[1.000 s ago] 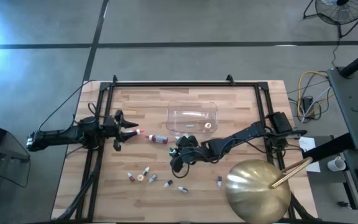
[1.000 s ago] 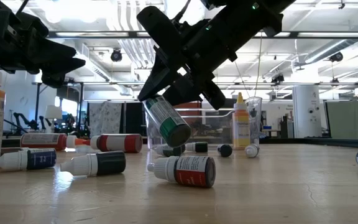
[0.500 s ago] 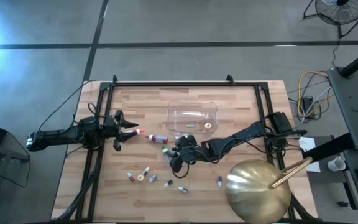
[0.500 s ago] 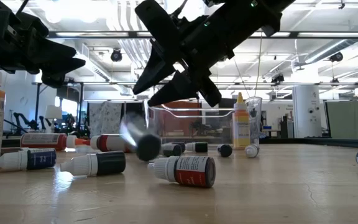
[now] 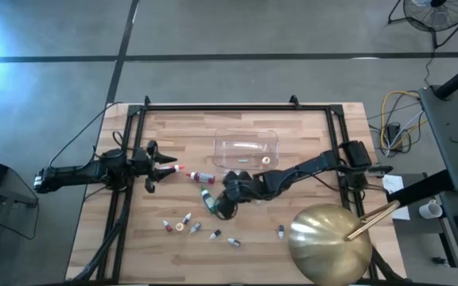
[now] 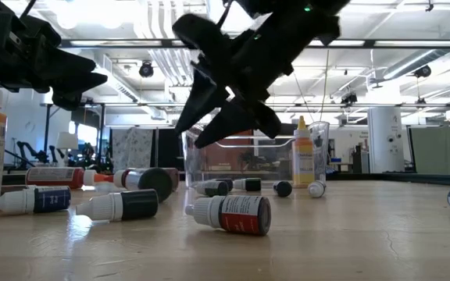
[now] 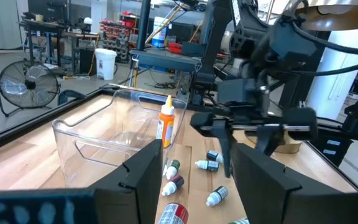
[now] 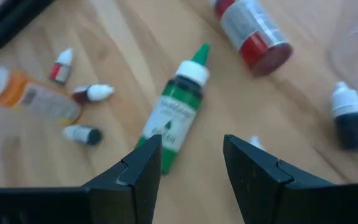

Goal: Pick & Place food coloring
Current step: Put the large green food coloring bottle in the transparent bin

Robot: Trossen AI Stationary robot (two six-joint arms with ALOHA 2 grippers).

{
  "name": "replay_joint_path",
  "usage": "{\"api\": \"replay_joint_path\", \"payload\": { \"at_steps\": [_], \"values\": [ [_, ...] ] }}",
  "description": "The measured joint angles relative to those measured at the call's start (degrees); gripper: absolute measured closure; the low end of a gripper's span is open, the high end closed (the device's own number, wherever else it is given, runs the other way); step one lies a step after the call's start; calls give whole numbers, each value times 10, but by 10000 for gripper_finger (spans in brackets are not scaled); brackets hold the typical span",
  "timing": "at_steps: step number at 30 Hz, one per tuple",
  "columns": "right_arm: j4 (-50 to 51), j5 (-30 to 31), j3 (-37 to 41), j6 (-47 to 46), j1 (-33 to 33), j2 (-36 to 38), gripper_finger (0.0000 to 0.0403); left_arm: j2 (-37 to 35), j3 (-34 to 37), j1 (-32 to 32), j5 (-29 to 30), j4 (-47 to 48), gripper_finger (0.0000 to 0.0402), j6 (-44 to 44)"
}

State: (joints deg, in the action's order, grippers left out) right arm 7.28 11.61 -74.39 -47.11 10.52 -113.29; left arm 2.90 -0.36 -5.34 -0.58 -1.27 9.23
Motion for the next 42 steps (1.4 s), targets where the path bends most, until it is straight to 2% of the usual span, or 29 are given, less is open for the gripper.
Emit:
{"api": "replay_joint_path", "payload": {
  "at_steps": [7,13,32,37,42],
  "values": [
    [52,-13,-91,5,-12,-41,236,1,0,0,0,0,239,0],
    [139,-44,-162,-31,-1,-113,236,8,0,0,3,0,239,0],
    [361,-31,-466,-34,-14,-291,236,14,0,0,4,0,239,0],
    [400,-44,-505,9,-15,-316,236,14,0,0,4,0,239,0],
    [412,-80,-496,41,-16,-314,236,14,0,0,4,0,239,0]
  ]
}}
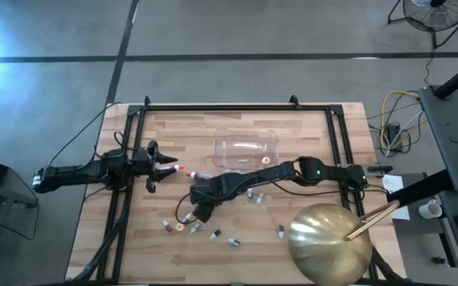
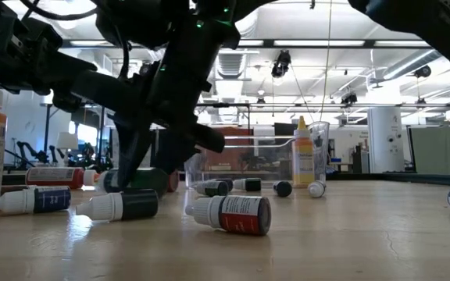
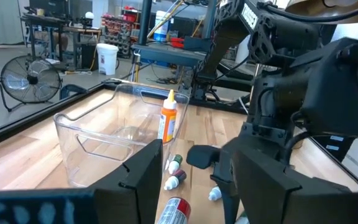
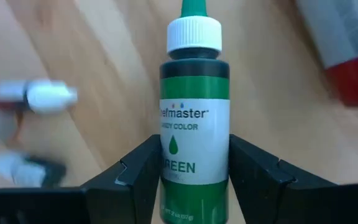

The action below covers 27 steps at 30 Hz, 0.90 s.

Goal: Pick & Place food coloring
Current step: Put the large green food coloring bottle in the transparent bin

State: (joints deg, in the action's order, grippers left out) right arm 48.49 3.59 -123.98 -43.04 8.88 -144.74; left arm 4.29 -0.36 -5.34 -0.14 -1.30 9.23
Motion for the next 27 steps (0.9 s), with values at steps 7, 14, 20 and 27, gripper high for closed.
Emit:
{"api": "replay_joint_path", "payload": {
  "at_steps": [7,14,20,27],
  "values": [
    [105,-42,6,141,6,3,239,0,0,0,0,0,239,0],
    [126,-104,3,249,14,13,232,0,0,0,0,0,239,0],
    [160,-133,2,372,18,32,203,0,0,0,0,0,239,0],
    [157,-101,-2,434,16,54,169,0,0,0,0,0,239,0]
  ]
}}
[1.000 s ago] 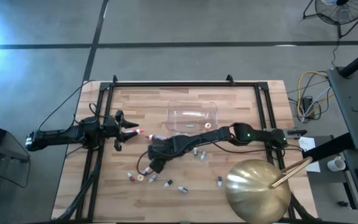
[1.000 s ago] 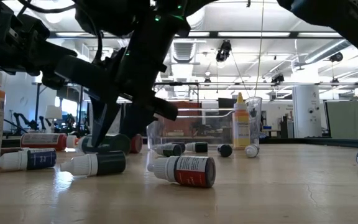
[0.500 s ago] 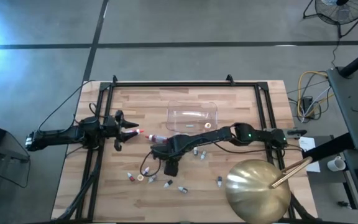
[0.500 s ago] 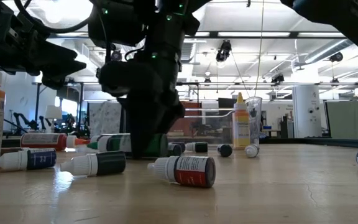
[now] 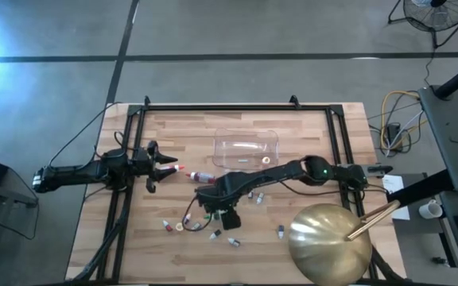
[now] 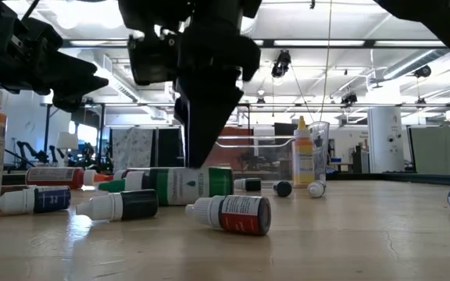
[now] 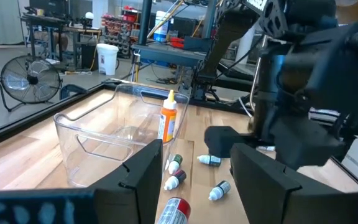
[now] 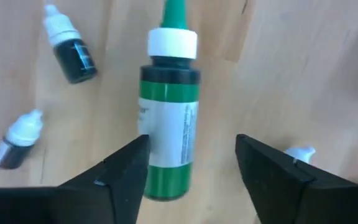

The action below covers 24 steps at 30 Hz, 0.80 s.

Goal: Pick & Place food coloring
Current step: Put the large green food coloring bottle in the transparent bin

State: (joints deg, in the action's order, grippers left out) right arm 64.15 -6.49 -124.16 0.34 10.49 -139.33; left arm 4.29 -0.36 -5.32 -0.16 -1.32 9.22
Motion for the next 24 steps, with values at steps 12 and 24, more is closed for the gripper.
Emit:
{"api": "replay_joint_path", "payload": {
  "at_steps": [12,24],
  "values": [
    [-88,14,0,35,8,-4,122,0,0,0,0,0,239,0],
    [-185,17,23,92,9,-20,139,0,0,0,0,0,239,0]
  ]
}}
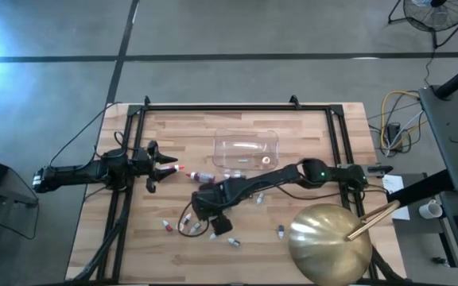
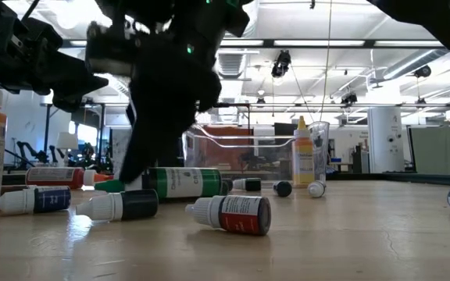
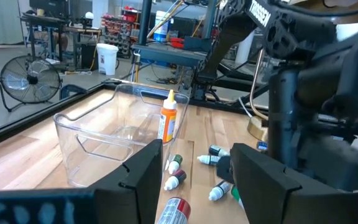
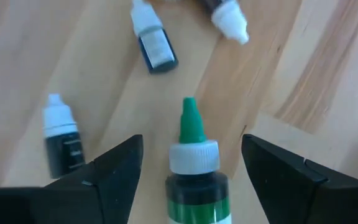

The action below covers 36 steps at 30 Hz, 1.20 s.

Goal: Pick & Place food coloring
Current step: Put the large green food coloring bottle in the transparent bin

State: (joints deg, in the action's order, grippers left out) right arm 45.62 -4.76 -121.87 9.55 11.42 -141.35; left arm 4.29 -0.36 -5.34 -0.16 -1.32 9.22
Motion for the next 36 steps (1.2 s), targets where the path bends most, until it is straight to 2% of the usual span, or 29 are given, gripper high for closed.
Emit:
{"api": "replay_joint_path", "payload": {
  "at_steps": [6,22,31,36],
  "values": [
    [-2,33,3,1,1,-3,155,0,0,0,0,0,239,0],
    [-2,19,22,11,2,-3,228,0,0,0,0,0,239,0],
    [-22,18,30,-28,2,-3,248,0,0,0,0,0,239,0],
    [-27,18,19,-57,2,-2,228,0,0,0,0,0,239,0]
  ]
}}
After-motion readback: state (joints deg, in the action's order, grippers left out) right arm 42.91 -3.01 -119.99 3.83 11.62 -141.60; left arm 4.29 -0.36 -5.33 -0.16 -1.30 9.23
